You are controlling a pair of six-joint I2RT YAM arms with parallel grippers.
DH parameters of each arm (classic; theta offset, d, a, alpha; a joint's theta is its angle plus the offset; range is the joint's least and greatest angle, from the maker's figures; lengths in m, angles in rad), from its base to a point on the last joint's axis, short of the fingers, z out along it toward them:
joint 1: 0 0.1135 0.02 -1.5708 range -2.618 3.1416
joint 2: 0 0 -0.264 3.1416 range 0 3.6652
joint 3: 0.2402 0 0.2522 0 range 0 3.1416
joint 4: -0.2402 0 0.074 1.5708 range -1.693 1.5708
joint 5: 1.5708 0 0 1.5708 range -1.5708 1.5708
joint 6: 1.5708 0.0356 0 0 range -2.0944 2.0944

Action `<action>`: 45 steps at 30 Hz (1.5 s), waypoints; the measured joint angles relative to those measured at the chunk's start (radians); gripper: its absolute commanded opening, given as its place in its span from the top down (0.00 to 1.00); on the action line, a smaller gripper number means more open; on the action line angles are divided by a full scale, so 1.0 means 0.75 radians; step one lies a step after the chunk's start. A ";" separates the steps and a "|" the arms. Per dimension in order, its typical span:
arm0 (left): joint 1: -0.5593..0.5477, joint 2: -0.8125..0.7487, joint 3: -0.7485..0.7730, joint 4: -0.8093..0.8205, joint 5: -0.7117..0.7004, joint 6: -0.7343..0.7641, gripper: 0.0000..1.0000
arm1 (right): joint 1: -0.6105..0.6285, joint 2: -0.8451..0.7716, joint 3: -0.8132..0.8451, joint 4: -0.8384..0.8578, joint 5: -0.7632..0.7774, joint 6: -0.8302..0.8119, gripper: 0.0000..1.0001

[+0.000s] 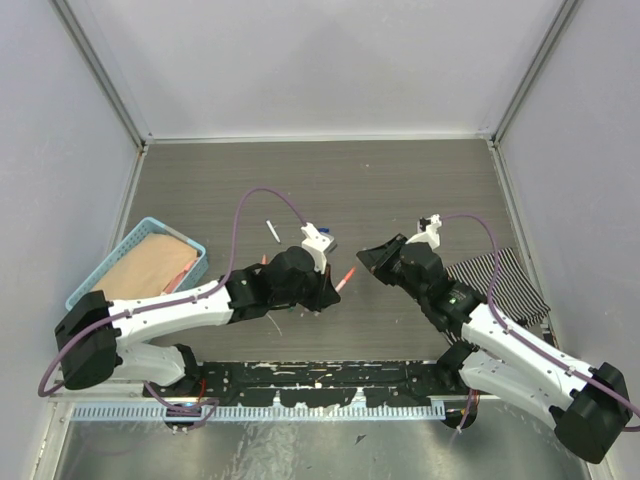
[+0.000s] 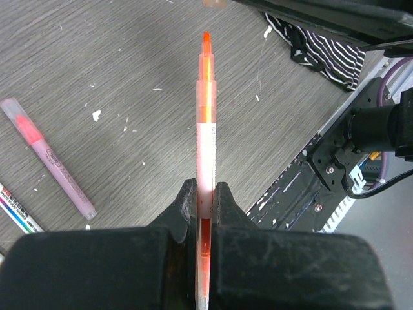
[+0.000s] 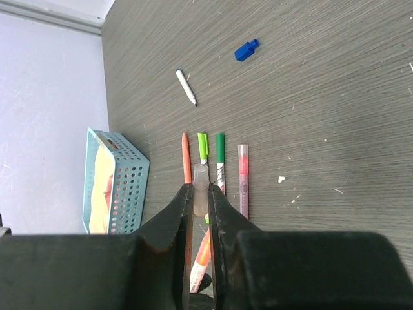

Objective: Insert the pens into the pen caps
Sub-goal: Insert the pen cap onto the pen.

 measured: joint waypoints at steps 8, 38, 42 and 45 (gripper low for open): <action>-0.001 0.007 0.000 0.001 -0.001 0.000 1.00 | 0.000 -0.003 0.000 -0.001 -0.043 -0.017 0.99; -0.008 0.007 0.000 0.005 -0.001 -0.001 1.00 | 0.000 0.022 0.010 -0.071 -0.033 -0.031 0.99; -0.008 0.007 0.000 0.008 -0.001 -0.001 1.00 | 0.000 0.026 0.010 -0.071 -0.041 -0.031 0.99; -0.008 0.007 0.000 0.009 -0.001 -0.001 1.00 | 0.000 0.026 0.010 -0.071 -0.045 -0.032 0.99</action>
